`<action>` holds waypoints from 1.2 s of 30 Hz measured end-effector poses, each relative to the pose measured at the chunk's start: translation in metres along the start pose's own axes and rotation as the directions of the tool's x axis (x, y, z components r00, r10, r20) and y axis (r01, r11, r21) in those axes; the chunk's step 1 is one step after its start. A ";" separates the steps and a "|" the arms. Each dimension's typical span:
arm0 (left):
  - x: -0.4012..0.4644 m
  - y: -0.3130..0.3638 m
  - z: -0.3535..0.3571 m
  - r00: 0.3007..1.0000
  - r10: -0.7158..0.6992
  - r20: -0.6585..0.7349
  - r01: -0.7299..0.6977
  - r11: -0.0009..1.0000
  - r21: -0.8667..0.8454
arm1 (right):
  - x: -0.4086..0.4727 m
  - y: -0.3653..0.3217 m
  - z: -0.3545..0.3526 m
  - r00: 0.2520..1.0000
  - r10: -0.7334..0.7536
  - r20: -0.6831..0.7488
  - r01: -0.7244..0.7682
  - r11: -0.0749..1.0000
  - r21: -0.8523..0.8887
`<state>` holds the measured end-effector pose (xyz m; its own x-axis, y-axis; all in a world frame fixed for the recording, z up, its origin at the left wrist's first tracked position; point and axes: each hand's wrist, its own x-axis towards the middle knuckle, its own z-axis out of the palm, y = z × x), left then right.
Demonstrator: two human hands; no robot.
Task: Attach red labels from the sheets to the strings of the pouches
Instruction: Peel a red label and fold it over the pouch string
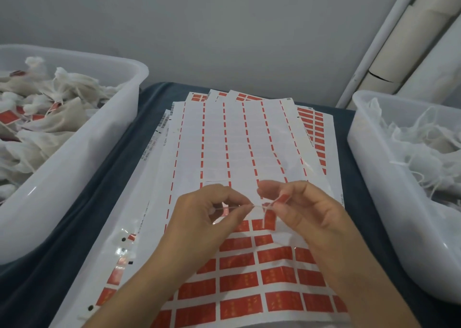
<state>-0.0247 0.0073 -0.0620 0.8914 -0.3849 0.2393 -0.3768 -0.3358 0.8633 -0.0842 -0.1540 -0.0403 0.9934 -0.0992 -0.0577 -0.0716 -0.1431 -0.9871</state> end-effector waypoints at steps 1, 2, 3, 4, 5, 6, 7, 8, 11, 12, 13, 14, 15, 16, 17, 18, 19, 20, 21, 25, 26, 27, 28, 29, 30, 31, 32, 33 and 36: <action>0.000 -0.001 0.001 1.000 0.004 0.002 -0.004 1.000 0.004 | 0.000 0.000 0.000 1.000 0.000 0.000 0.000 1.000 -0.017; 0.000 0.000 0.001 1.000 0.005 0.006 -0.005 1.000 0.006 | 0.001 0.001 0.001 1.000 -0.002 0.000 0.002 0.998 -0.064; -0.001 0.000 0.002 1.000 0.012 0.009 -0.012 1.000 0.010 | 0.002 0.003 0.002 1.000 -0.005 -0.003 0.004 0.993 -0.117; -0.001 0.001 0.002 1.000 0.014 0.016 -0.015 1.000 0.012 | 0.003 0.005 0.003 1.000 -0.008 -0.008 0.007 0.987 -0.163; -0.001 0.001 0.002 1.000 0.021 0.021 -0.022 1.000 0.012 | 0.004 0.007 0.004 1.000 -0.013 -0.014 0.010 0.980 -0.196; -0.001 0.002 0.002 0.999 0.025 0.025 -0.025 1.000 0.008 | 0.005 0.009 0.005 1.000 -0.018 -0.020 0.013 0.974 -0.225; -0.001 0.003 0.001 0.999 0.030 0.025 -0.030 1.000 0.004 | 0.005 0.010 0.005 0.999 -0.024 -0.026 0.017 0.968 -0.251; -0.001 0.003 0.001 0.999 0.030 0.025 -0.030 1.000 0.000 | 0.006 0.012 0.005 0.999 -0.030 -0.032 0.020 0.961 -0.276; -0.001 0.004 0.001 0.999 0.032 0.026 -0.032 0.999 -0.009 | 0.007 0.015 0.006 0.998 -0.038 -0.049 0.021 0.949 -0.314; -0.001 0.005 0.001 0.999 0.033 0.028 -0.033 0.999 -0.013 | 0.007 0.015 0.007 0.998 -0.041 -0.055 0.021 0.948 -0.317; -0.002 0.005 0.001 0.999 0.034 0.029 -0.034 0.999 -0.015 | 0.007 0.016 0.007 0.997 -0.046 -0.061 0.024 0.947 -0.320; -0.001 0.005 0.002 0.999 0.029 0.031 -0.028 0.999 -0.015 | 0.007 0.016 0.007 0.996 -0.051 -0.068 0.027 0.946 -0.322; -0.001 0.005 0.002 0.999 0.025 0.032 -0.024 1.000 -0.015 | 0.007 0.016 0.008 0.996 -0.055 -0.073 0.029 0.946 -0.323; -0.001 0.005 0.002 0.999 0.021 0.033 -0.020 1.000 -0.012 | 0.008 0.016 0.008 0.995 -0.057 -0.078 0.028 0.945 -0.325; -0.002 0.005 0.002 0.999 0.021 0.034 -0.020 1.000 -0.009 | 0.008 0.016 0.008 0.995 -0.056 -0.083 0.026 0.945 -0.326; -0.002 0.005 0.002 0.999 0.020 0.037 -0.020 1.000 -0.005 | 0.008 0.016 0.008 0.995 -0.055 -0.087 0.023 0.945 -0.327; -0.002 0.005 0.002 0.999 0.019 0.040 -0.019 1.000 -0.003 | 0.008 0.016 0.008 0.994 -0.054 -0.091 0.021 0.944 -0.328; -0.002 0.005 0.002 0.999 0.017 0.043 -0.017 1.000 -0.001 | 0.008 0.016 0.008 0.994 -0.056 -0.094 0.022 0.943 -0.332; -0.002 0.005 0.001 0.999 0.015 0.045 -0.015 1.000 0.002 | 0.008 0.016 0.008 0.994 -0.058 -0.096 0.022 0.942 -0.335; -0.003 0.006 0.001 0.999 0.009 0.049 -0.008 1.000 -0.017 | 0.008 0.017 0.008 0.993 -0.066 -0.102 0.027 0.935 -0.352; -0.003 0.006 0.001 0.999 -0.004 0.050 0.005 0.999 -0.036 | 0.008 0.017 0.008 0.992 -0.073 -0.103 0.031 0.932 -0.362; -0.003 0.007 0.001 0.998 -0.017 0.055 0.019 0.999 -0.047 | 0.008 0.017 0.008 0.991 -0.082 -0.104 0.038 0.927 -0.373; -0.003 0.007 0.001 0.998 -0.020 0.061 0.023 0.999 -0.046 | 0.008 0.017 0.009 0.990 -0.096 -0.101 0.049 0.921 -0.386; -0.002 0.006 0.002 0.997 -0.016 0.070 0.019 0.999 -0.034 | 0.008 0.016 0.009 0.989 -0.110 -0.096 0.063 0.914 -0.400; -0.002 0.006 0.003 0.997 -0.012 0.077 0.014 1.000 -0.021 | 0.008 0.016 0.009 0.988 -0.122 -0.090 0.074 0.909 -0.411; -0.002 0.006 0.002 0.996 -0.019 0.085 0.021 1.000 -0.023 | 0.007 0.015 0.009 0.988 -0.128 -0.088 0.081 0.907 -0.414; -0.001 0.006 0.001 0.995 -0.038 0.093 0.043 0.997 -0.058 | 0.007 0.014 0.010 0.987 -0.132 -0.095 0.083 0.910 -0.406; -0.001 0.006 0.000 0.993 -0.068 0.092 0.078 0.990 -0.120 | 0.007 0.012 0.010 0.985 -0.134 -0.111 0.081 0.918 -0.389; 0.002 0.007 -0.005 0.975 -0.206 0.078 0.220 0.915 -0.339 | 0.007 0.007 0.007 0.970 -0.136 -0.201 0.068 0.948 -0.312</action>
<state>-0.0246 0.0088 -0.0528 0.9273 -0.3736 0.0211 -0.0631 -0.1007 0.9929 -0.0775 -0.1484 -0.0482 0.9554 -0.2749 0.1080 -0.0285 -0.4496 -0.8928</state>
